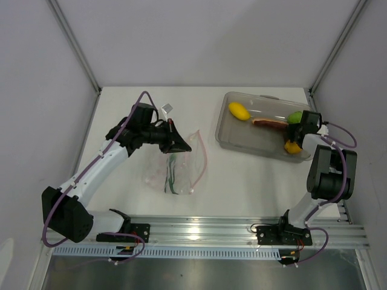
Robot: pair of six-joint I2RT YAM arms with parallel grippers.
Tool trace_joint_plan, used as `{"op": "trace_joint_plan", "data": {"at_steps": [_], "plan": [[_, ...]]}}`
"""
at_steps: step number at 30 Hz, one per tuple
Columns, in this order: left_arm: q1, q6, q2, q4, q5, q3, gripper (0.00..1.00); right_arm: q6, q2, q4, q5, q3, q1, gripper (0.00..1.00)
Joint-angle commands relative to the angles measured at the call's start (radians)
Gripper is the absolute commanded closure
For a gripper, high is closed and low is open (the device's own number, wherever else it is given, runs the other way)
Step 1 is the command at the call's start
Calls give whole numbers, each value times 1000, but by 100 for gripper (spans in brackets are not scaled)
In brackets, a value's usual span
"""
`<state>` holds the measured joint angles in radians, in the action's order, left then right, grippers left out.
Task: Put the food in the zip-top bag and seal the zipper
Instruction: Pick up the fake food from the bin.
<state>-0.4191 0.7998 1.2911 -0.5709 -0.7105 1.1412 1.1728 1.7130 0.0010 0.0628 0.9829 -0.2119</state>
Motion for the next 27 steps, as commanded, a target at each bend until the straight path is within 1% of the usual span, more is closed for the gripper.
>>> {"op": "trace_joint_plan", "data": {"at_steps": [1, 4, 6, 8, 9, 11, 12, 13, 14, 16, 17, 18, 20, 21, 23, 24, 26, 27], "plan": [[8, -24, -13, 3, -20, 31, 99, -28, -12, 36, -12, 34, 14, 100], [8, -14, -26, 2, -15, 26, 99, -91, -73, 56, -50, 17, 25, 100], [8, -8, -38, 2, -6, 20, 99, -168, -120, 59, -78, 13, 37, 100], [8, 9, -44, 22, 6, 5, 99, -266, -214, 54, -74, 11, 71, 100], [8, 33, -50, 35, 5, -1, 99, -298, -286, 38, -66, 11, 80, 100], [8, 53, -55, 65, 3, -9, 100, -356, -352, 5, -64, 13, 112, 100], [8, 71, -55, 66, 8, -8, 99, -413, -387, 2, -66, 17, 124, 100], [8, 79, -56, 66, 19, -5, 99, -439, -423, -37, -67, 26, 138, 100], [8, 85, -58, 69, 29, -6, 99, -484, -484, -86, -63, 34, 172, 100], [8, 101, -72, 66, 86, 0, 99, -530, -542, -131, -63, 49, 207, 100], [8, 107, -78, 66, 98, -1, 99, -553, -600, -166, -34, 57, 259, 100], [8, 127, -82, 81, 109, -3, 99, -588, -631, -183, -31, 62, 282, 100], [6, 150, -90, 94, 114, -8, 100, -614, -688, -200, -50, 62, 322, 100], [6, 165, -88, 100, 114, -5, 100, -624, -734, -209, -98, 65, 366, 100], [6, 171, -84, 105, 114, 0, 99, -650, -774, -239, -113, 71, 419, 100], [6, 176, -82, 102, 114, 5, 99, -660, -817, -245, -115, 68, 474, 100], [6, 176, -82, 94, 118, 11, 100, -682, -858, -230, -116, 56, 523, 100], [6, 182, -82, 92, 121, 12, 99, -691, -890, -225, -129, 45, 570, 100]]}}
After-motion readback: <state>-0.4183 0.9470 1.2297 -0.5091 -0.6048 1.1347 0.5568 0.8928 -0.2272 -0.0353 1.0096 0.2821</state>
